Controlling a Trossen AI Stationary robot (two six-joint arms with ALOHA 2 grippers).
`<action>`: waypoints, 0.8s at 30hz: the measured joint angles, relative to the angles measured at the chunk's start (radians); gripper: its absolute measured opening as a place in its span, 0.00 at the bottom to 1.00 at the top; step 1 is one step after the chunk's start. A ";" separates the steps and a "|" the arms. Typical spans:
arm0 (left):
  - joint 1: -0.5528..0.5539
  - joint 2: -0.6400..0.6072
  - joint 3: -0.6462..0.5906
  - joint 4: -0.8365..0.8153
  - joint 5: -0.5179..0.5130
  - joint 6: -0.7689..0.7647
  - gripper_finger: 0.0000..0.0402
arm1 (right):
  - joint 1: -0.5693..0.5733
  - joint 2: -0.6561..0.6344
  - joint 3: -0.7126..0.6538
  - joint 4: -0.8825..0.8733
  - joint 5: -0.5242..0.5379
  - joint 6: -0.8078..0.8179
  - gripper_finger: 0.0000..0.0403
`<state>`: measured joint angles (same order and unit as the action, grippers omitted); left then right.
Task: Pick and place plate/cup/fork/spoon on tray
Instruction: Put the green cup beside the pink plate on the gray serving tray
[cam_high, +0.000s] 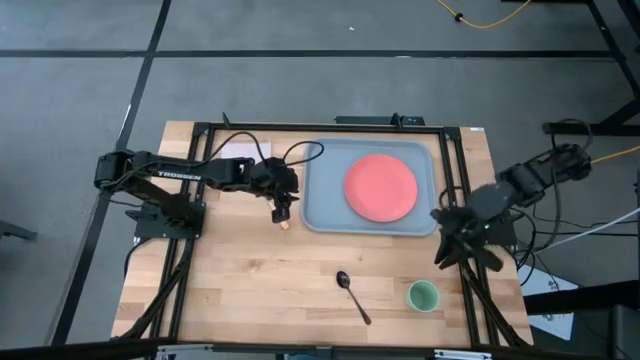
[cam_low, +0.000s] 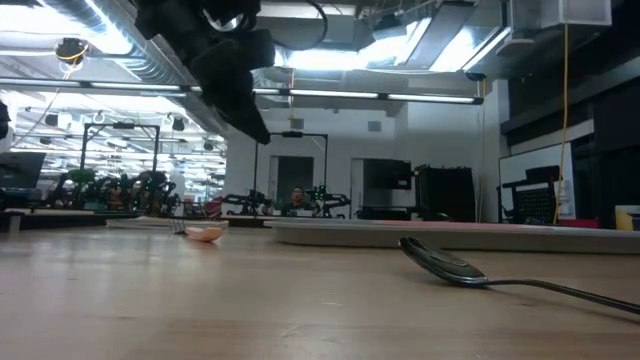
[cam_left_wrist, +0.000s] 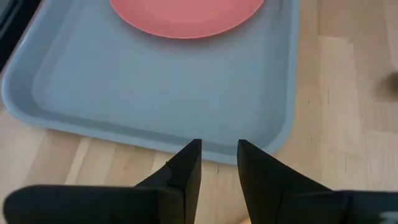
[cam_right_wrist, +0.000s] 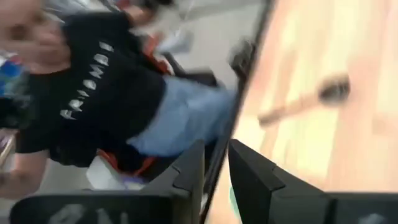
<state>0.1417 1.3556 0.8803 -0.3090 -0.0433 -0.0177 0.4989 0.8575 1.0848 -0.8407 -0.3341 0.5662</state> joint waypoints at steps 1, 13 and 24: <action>0.000 0.000 0.000 0.006 0.000 0.000 0.24 | 0.013 0.019 0.000 -0.039 0.021 0.038 0.19; 0.000 0.000 0.000 0.043 -0.009 0.020 0.24 | 0.117 0.175 -0.131 -0.245 0.203 0.429 0.19; 0.000 0.001 0.000 0.043 -0.143 0.068 0.24 | 0.217 0.266 -0.161 0.015 0.223 0.503 0.19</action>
<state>0.1415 1.3563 0.8803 -0.2665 -0.1860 0.0502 0.7156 1.1238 0.9234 -0.8259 -0.1107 1.0695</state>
